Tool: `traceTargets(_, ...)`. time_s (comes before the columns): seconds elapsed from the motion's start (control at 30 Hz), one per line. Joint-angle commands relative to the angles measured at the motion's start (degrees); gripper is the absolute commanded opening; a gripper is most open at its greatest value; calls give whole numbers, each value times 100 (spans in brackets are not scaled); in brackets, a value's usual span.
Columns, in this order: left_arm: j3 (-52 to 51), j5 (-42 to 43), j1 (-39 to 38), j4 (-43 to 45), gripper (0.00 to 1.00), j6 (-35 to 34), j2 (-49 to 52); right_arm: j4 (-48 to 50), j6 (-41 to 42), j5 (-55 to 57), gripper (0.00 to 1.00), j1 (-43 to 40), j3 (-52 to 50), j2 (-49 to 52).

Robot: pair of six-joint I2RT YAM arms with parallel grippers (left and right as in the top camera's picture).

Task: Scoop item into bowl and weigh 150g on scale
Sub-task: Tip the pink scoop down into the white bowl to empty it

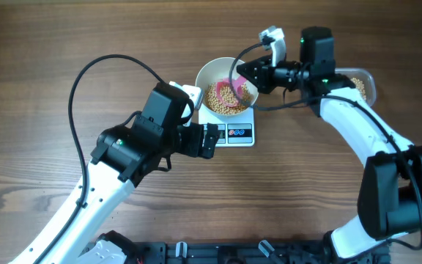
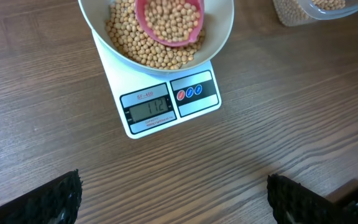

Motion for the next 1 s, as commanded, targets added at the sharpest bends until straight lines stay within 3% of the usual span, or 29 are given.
traceTargets(0.0,-24,-55,-26,0,100,118,-4,-105,-754,949,4,262,20,-382)
traceTargets(0.33,-24,-55,-26,0,100,118,-4,-393,-1569,2229,4,708,24,-643)
traceTargets(0.7,-24,-55,-26,0,100,118,-4,-1674,-1886,2245,4,717,28,-673)
traceTargets(0.97,-24,-55,-26,0,100,118,-4,-1891,-1875,2245,4,717,28,-673)
